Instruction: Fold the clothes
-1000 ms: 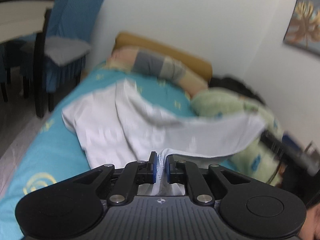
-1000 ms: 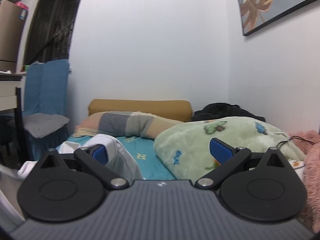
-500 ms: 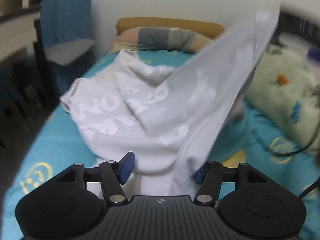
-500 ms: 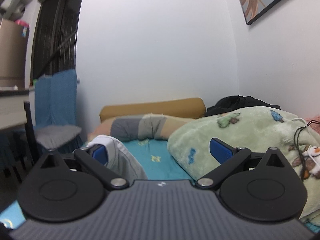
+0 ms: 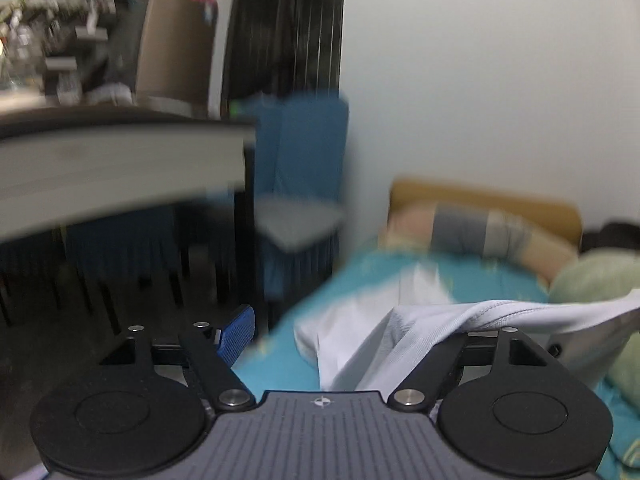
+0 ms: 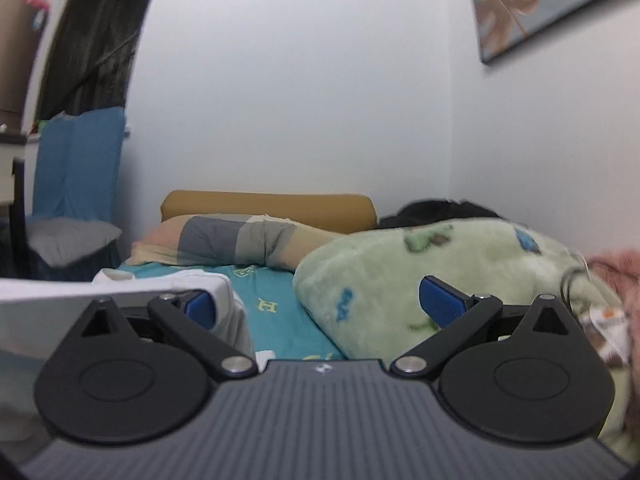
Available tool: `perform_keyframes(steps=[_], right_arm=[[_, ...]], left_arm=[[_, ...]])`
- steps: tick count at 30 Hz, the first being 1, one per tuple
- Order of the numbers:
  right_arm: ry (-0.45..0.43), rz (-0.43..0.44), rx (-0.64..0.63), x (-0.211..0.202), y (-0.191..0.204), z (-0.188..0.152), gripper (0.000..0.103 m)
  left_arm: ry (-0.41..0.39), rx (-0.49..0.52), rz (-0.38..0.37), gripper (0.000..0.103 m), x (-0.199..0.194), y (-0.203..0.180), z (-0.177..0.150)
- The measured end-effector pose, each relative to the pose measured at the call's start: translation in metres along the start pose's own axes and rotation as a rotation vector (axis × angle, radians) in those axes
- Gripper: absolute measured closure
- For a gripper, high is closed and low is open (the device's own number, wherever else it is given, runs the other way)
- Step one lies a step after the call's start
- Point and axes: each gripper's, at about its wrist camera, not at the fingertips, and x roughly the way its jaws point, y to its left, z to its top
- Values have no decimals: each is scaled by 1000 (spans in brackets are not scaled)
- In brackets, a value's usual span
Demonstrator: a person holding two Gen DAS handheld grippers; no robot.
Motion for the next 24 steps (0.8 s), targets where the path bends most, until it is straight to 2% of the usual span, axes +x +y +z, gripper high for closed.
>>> perform_keyframes(steps=[3,6,12,17,19,22,24], right_arm=[[-71,16,21,-27,6,40,0],[-153,35,48,-59,6,95,0],[-321,83,102,-135,-12,226,0],[-479,114,80,-215,-31,336,0],[-510,121,88,-242,-42,369,0],[-529,122,107,-271,-58,408,0],[-524,117,117,-283,-68,426,0]], left_arm=[[-95,-39,35,25,-26,12,34],[-200,-78,13,25,-63,25,82],[-400,-62,-34,25,-146,47,198],[-540,-97,-76,21,-240,57,291],[-583,-109,-101,18,-278,56,323],[-600,-118,-160,16,-321,52,360],[-584,-122,-196,13,-332,52,368]])
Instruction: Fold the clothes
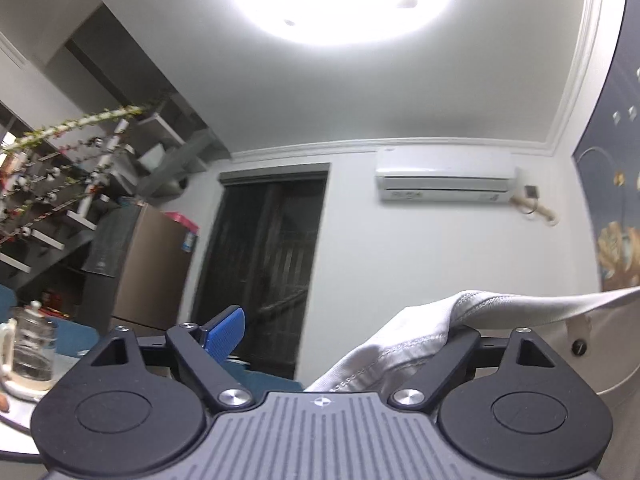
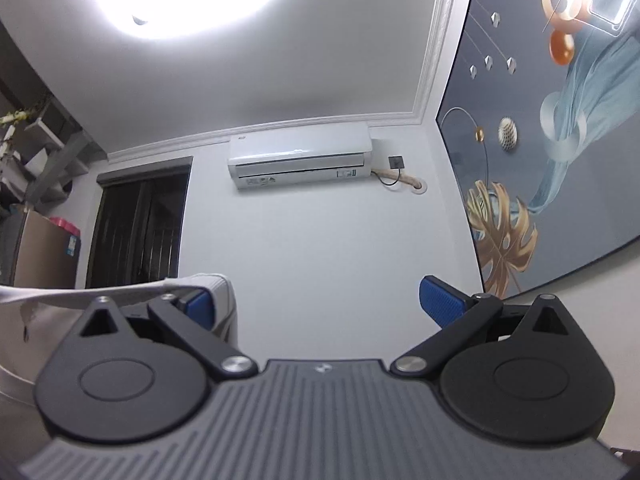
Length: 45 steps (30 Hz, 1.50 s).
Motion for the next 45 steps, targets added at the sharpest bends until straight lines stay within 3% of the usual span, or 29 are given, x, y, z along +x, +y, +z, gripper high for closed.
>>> perform_keyframes(steps=[4,6,10,16,26,31,35,37,39,42,45], right_arm=[[69,0,1,8,-11,-6,0],[111,2,-9,11,-14,-28,0],[197,-10,-60,23,-13,-95,0],[378,-27,-100,90,-5,-240,0],[547,-79,-219,295,35,-522,0],[734,-51,-214,343,50,-666,0],[893,-6,-229,354,60,-746,0],[978,28,-223,357,63,-772,0],[1077,72,-204,362,63,-789,0],[1234,140,-133,370,62,-799,0],[1301,160,-61,365,64,-788,0]], left_arm=[[53,-28,-43,12,1,0,-6],[76,-5,-43,11,9,-4,-36],[157,12,-49,10,78,25,-135],[360,30,-21,9,198,33,-293],[608,99,78,9,439,16,-576],[847,137,122,10,500,33,-728],[1021,131,131,10,516,56,-803],[1095,142,101,10,521,61,-816],[1171,178,56,3,528,61,-828],[1317,231,-83,1,543,56,-827],[1287,267,-107,0,534,51,-801]])
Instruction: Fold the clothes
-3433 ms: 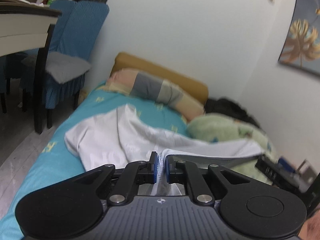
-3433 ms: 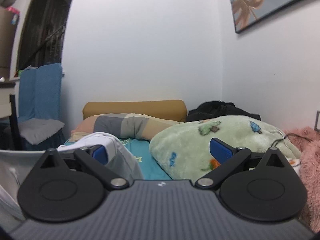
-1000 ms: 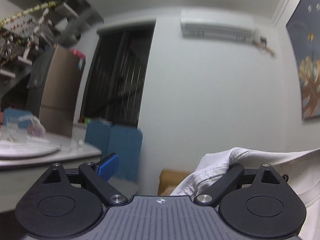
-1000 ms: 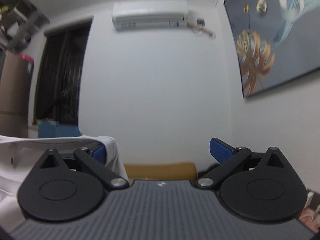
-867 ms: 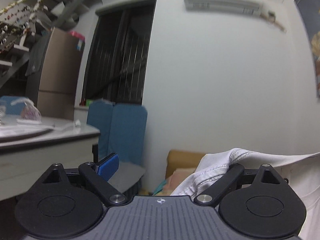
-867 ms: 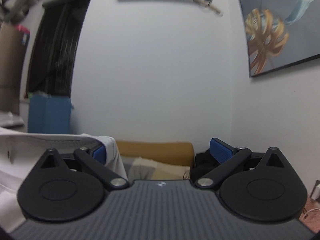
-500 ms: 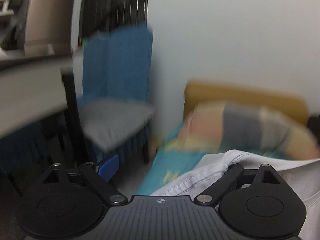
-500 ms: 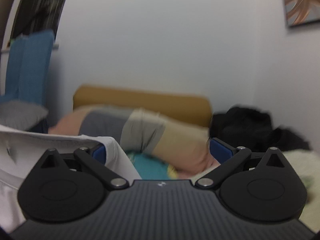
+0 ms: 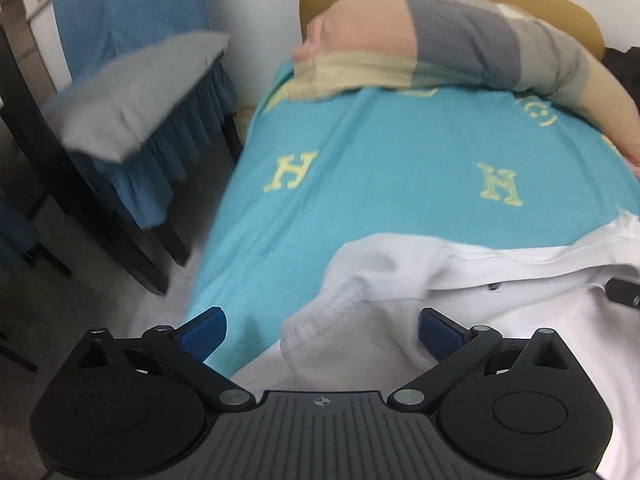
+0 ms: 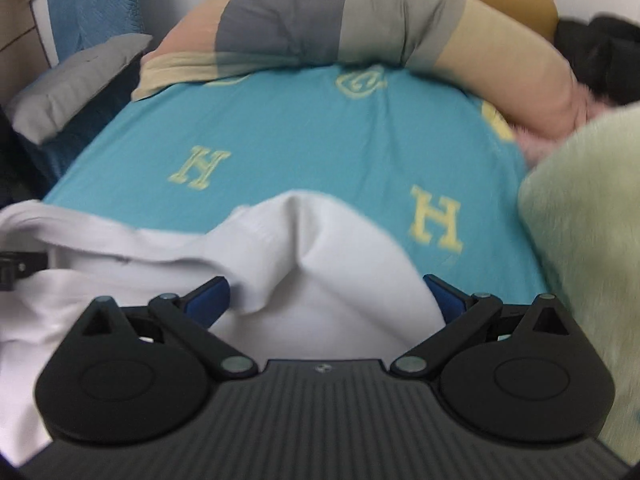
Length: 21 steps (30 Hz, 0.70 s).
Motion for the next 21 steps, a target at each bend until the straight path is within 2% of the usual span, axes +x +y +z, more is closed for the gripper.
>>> perform_keyframes(steps=[3,5,8,11,14,18,21], right_arm=[[-26,-8,-6,-29,11,-8,0],[-61,-17,-10,-57,18,-15,0],[-128,-15,19,-110,22,-31,0],[-196,1,27,-169,26,-55,0],[-269,13,19,-233,28,-86,0],[-342,21,16,-310,25,-138,0],[-383,32,17,-361,21,-183,0]], left_arm=[[-42,26,-5,0,-29,-3,-2],[-106,29,5,0,-59,-4,-11],[-195,-1,17,0,-112,-1,-40],[-277,-19,24,0,-171,-6,-82],[-303,-63,25,0,-218,-4,-129],[-293,-220,-37,0,-278,13,-193],[-272,-328,-69,1,-308,27,-229]])
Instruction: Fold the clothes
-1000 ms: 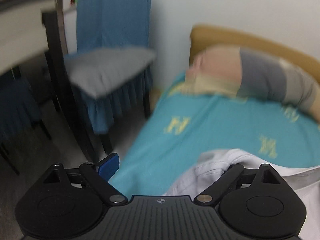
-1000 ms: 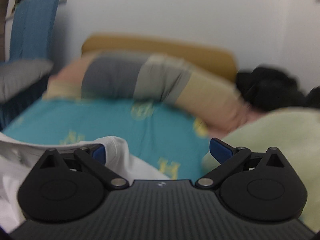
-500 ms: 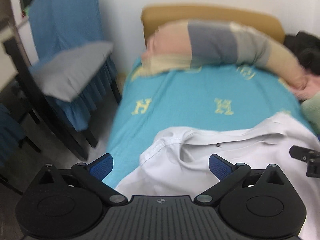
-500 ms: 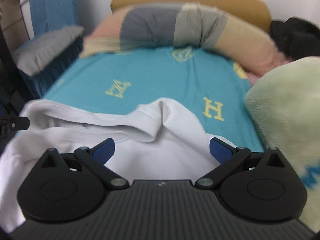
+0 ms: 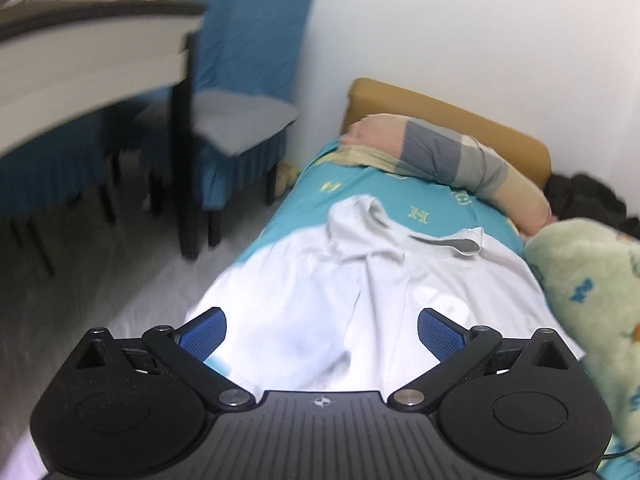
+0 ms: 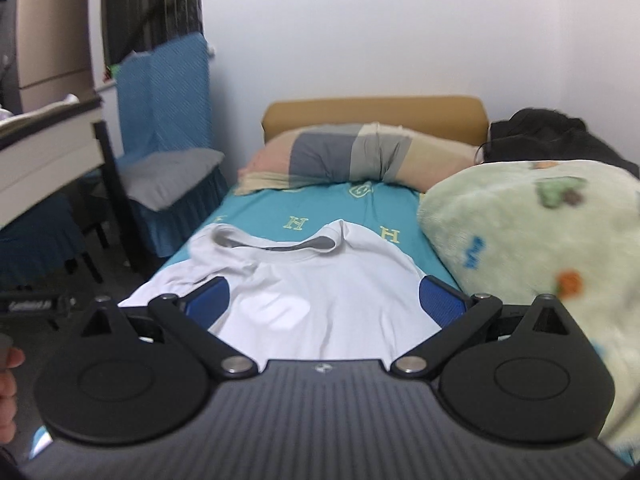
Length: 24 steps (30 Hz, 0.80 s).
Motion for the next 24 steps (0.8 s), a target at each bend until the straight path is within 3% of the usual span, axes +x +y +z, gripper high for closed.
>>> perform_keyframes(steps=[3,6,10,16,18,21,24], right_arm=[[-12,24,21,-51,-6,-24,0],[-12,53,39,-77,-14,-46,0],[-8,57,54,-70,-26,-72,0],[25,89,159,-45,-49,-105,0],[19,92,155,-32,-49,-108,0],[0,86,120,-11,-46,-112,0],[7,90,106,11,-47,-117,0]], left_arm=[[50,-64,13,3,-18,18,-2],[29,-129,42,3,-25,38,2],[97,-323,58,4,-3,75,-3],[177,-563,94,16,49,127,-30],[181,-587,101,22,71,133,-33],[153,-539,89,23,96,131,-31],[137,-556,78,27,128,129,-29]])
